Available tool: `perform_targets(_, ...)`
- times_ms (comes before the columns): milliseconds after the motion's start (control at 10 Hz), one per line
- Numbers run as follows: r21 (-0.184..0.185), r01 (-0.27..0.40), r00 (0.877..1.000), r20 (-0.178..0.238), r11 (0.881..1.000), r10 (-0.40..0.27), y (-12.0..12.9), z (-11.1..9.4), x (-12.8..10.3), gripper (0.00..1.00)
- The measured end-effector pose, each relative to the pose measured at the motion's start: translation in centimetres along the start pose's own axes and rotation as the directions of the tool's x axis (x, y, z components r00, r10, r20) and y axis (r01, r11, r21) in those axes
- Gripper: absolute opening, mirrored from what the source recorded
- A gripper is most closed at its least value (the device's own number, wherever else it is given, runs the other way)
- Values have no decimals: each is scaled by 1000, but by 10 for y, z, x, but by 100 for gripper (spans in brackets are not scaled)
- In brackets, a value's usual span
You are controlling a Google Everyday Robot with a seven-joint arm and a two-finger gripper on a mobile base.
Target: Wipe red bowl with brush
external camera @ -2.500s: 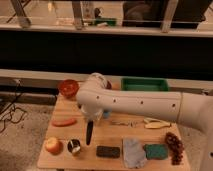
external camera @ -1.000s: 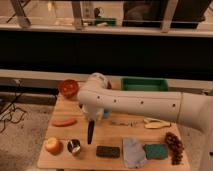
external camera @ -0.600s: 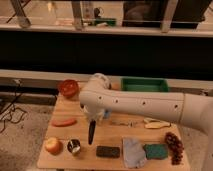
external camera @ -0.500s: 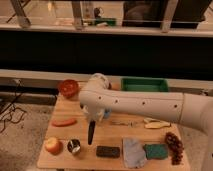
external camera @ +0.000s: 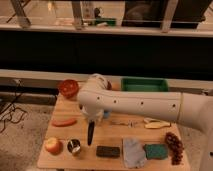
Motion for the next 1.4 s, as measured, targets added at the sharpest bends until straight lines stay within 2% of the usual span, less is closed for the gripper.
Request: perform_targets(1400,6,5,1000,4,1000,-5,-3,4,0,19)
